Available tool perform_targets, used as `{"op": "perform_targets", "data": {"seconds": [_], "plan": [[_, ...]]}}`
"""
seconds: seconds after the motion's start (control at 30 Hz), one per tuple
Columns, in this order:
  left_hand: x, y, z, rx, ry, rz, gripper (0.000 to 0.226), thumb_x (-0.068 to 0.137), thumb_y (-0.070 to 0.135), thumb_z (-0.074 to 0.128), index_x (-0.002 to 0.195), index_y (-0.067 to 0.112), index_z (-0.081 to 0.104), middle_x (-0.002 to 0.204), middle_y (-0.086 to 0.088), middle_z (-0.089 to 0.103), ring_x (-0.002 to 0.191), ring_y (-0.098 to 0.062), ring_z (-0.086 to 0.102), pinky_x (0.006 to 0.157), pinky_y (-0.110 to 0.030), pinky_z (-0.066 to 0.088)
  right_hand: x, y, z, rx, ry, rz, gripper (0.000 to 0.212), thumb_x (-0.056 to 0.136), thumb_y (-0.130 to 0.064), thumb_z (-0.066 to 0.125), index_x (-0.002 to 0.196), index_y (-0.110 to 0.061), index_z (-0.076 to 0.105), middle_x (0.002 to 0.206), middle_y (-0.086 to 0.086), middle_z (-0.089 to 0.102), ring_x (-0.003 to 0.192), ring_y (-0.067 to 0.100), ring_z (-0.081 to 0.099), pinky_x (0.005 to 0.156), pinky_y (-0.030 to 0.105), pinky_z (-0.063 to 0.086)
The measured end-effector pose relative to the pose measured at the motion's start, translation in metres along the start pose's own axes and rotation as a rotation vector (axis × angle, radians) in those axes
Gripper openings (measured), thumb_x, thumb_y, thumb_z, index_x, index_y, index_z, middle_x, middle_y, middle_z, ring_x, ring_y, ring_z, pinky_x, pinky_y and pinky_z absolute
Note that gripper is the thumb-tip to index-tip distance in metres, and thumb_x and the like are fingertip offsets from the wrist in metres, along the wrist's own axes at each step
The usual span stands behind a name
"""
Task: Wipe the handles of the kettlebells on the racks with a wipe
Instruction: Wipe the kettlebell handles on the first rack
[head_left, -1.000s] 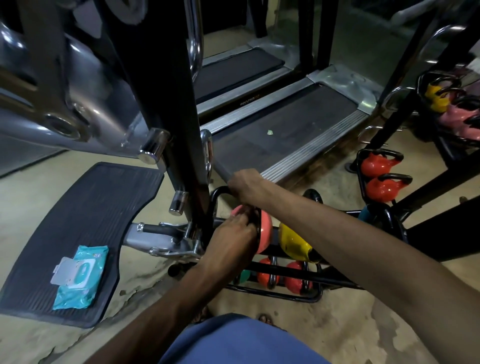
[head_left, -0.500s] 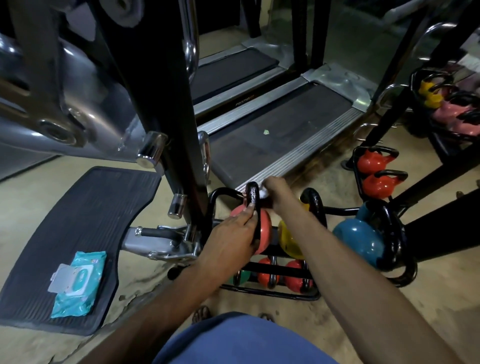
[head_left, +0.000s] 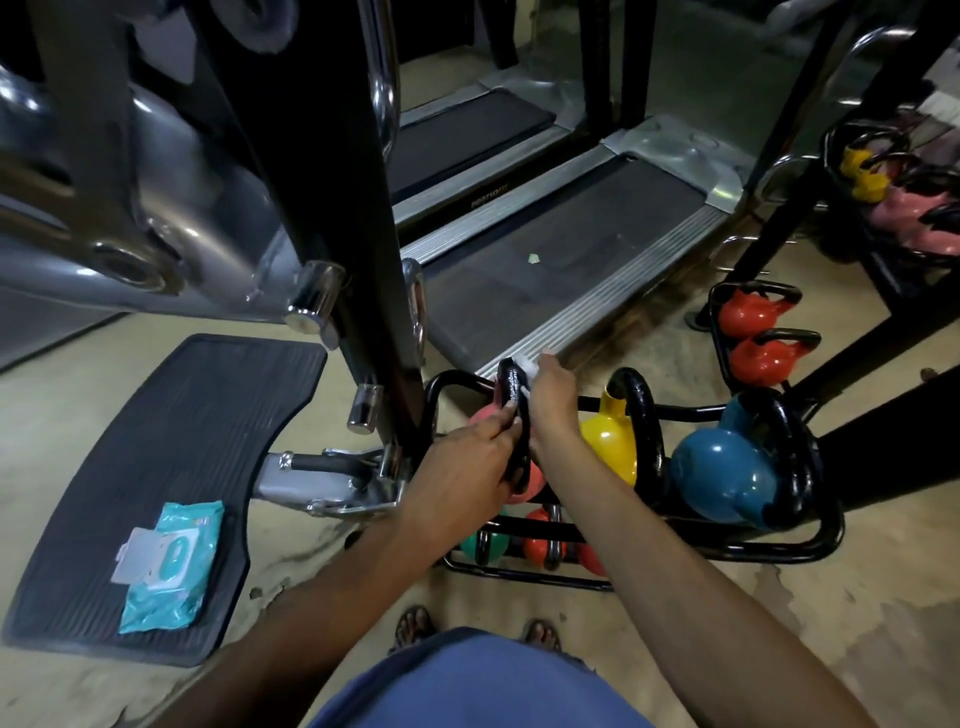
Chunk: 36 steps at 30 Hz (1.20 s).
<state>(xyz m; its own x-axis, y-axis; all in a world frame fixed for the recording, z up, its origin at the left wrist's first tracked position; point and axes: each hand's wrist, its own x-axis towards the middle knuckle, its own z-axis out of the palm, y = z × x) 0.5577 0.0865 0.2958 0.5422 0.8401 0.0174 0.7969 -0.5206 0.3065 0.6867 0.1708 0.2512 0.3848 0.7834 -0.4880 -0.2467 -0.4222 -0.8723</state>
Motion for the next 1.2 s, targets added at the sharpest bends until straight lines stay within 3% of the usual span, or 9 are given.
{"op": "perform_targets", "data": {"seconds": [0.17,0.23,0.33,0.47,0.53,0.73,0.9,1.1,1.2], "plan": [[-0.006,0.008,-0.003,0.014,0.029,0.043,0.040,0.089,0.025,0.066,0.126,0.012,0.063,0.132,-0.005,0.056,0.105,-0.020,0.061,0.095,-0.031,0.049,-0.019,-0.003,-0.004,-0.568,0.002,-0.678,0.023,0.097,-0.006,0.046,0.092,-0.001,0.068,0.094,0.011,0.067,0.092,0.026,0.059,0.079,0.031,0.044],[-0.014,0.014,0.002,0.052,0.042,0.085,0.040,0.087,0.024,0.068,0.125,0.011,0.063,0.130,-0.008,0.058,0.118,-0.023,0.058,0.107,-0.033,0.042,-0.004,-0.016,0.001,-0.907,-0.118,-0.729,0.020,0.092,-0.005,0.050,0.087,0.004,0.067,0.098,0.022,0.070,0.096,0.037,0.063,0.082,0.038,0.048],[-0.020,0.018,0.016,0.138,0.026,0.118,0.061,0.085,0.024,0.074,0.140,0.009,0.054,0.153,-0.014,0.044,0.145,-0.027,0.037,0.119,-0.039,0.032,0.014,-0.050,0.008,-1.418,-0.377,-0.696,0.016,0.089,-0.014,0.054,0.074,-0.011,0.059,0.094,0.024,0.069,0.094,0.042,0.066,0.073,0.037,0.048],[-0.018,0.017,0.017,0.116,0.001,0.119,0.065,0.091,0.028,0.069,0.148,0.009,0.044,0.162,-0.015,0.028,0.151,-0.029,0.024,0.121,-0.043,0.029,0.008,-0.072,0.021,-1.775,-0.592,-0.869,0.025,0.092,-0.026,0.059,0.110,-0.011,0.066,0.113,0.015,0.068,0.106,0.034,0.065,0.078,0.037,0.051],[-0.018,0.018,0.014,0.112,0.006,0.134,0.063,0.091,0.027,0.068,0.146,0.007,0.046,0.163,-0.016,0.025,0.151,-0.030,0.023,0.122,-0.043,0.027,0.002,-0.073,0.026,-1.860,-0.623,-0.988,0.024,0.090,-0.023,0.061,0.112,-0.013,0.064,0.114,0.011,0.067,0.107,0.032,0.064,0.075,0.037,0.050],[-0.020,0.020,0.009,0.067,0.044,0.121,0.058,0.096,0.026,0.062,0.146,0.004,0.046,0.162,-0.018,0.027,0.151,-0.031,0.022,0.124,-0.040,0.022,0.001,-0.077,0.041,-1.922,-0.473,-1.005,0.018,0.090,-0.019,0.061,0.101,-0.008,0.069,0.110,0.013,0.070,0.103,0.035,0.068,0.068,0.033,0.043],[-0.021,0.021,0.010,0.052,0.043,0.108,0.062,0.093,0.024,0.063,0.148,0.003,0.043,0.162,-0.016,0.028,0.152,-0.029,0.023,0.121,-0.038,0.021,0.009,-0.077,0.038,-1.817,-0.359,-0.865,0.022,0.085,-0.009,0.062,0.106,-0.003,0.067,0.114,0.019,0.067,0.107,0.039,0.065,0.080,0.040,0.053],[-0.021,0.021,0.007,0.002,0.026,0.097,0.069,0.099,0.031,0.055,0.157,0.007,0.026,0.167,-0.011,0.012,0.155,-0.025,0.010,0.122,-0.033,0.008,0.029,-0.078,0.030,-1.579,-0.249,-0.547,0.030,0.084,-0.020,0.067,0.105,0.000,0.069,0.112,0.024,0.069,0.104,0.040,0.067,0.074,0.033,0.048],[-0.021,0.021,0.006,-0.028,0.032,0.092,0.068,0.101,0.031,0.054,0.157,0.009,0.025,0.167,-0.009,0.011,0.155,-0.022,0.008,0.117,-0.028,0.000,0.036,-0.073,0.019,-1.293,-0.246,-0.326,0.018,0.088,-0.022,0.061,0.092,-0.006,0.069,0.098,0.019,0.072,0.089,0.033,0.072,0.059,0.024,0.049]]}}
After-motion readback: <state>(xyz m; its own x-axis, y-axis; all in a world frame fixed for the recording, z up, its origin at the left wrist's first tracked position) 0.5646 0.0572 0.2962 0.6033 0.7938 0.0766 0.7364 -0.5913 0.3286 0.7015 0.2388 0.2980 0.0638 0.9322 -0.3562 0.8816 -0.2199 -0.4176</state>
